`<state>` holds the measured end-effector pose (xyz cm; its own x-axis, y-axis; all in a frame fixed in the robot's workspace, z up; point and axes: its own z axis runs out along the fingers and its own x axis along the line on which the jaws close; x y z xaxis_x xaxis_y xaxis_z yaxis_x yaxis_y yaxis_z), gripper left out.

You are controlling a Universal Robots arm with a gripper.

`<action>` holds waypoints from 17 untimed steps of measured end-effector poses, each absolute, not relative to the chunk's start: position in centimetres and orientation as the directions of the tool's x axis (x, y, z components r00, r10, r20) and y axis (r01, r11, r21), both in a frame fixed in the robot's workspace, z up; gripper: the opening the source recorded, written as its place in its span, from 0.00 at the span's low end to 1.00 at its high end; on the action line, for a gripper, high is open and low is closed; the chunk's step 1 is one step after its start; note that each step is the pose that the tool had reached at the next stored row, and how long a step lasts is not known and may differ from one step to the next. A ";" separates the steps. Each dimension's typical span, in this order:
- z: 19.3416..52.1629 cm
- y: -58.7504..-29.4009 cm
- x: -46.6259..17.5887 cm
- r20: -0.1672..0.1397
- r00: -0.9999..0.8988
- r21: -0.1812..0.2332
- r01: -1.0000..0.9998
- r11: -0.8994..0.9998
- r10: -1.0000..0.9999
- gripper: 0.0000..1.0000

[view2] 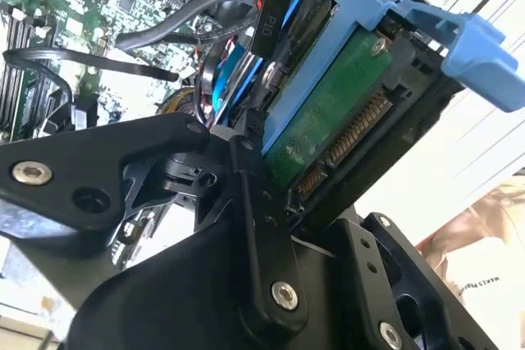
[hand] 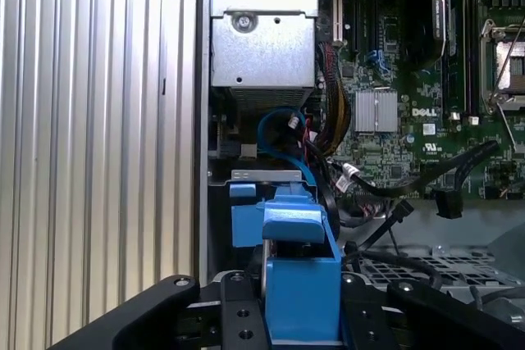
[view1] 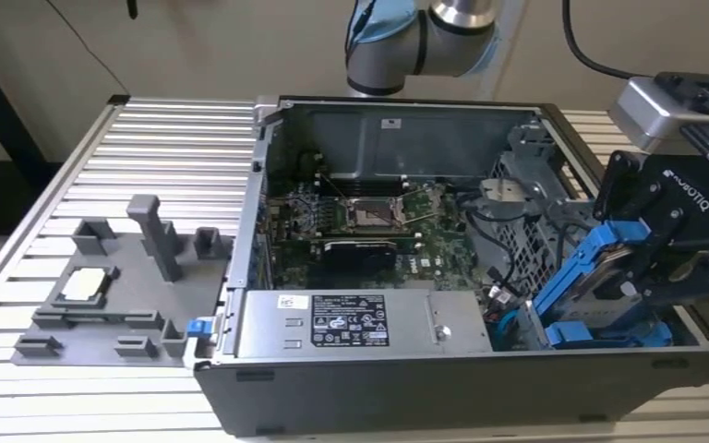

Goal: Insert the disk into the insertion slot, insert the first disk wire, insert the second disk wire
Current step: 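Insert the disk into the insertion slot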

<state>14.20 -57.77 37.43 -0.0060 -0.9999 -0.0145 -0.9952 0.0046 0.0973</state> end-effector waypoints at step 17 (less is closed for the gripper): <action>37.4 -57.8 14.2 -0.015 -0.006 0.097 -0.995 0.005 -1.000 0.32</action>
<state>14.20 -57.77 37.40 -0.0060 -0.9999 -0.0147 -0.9952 0.0045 0.0973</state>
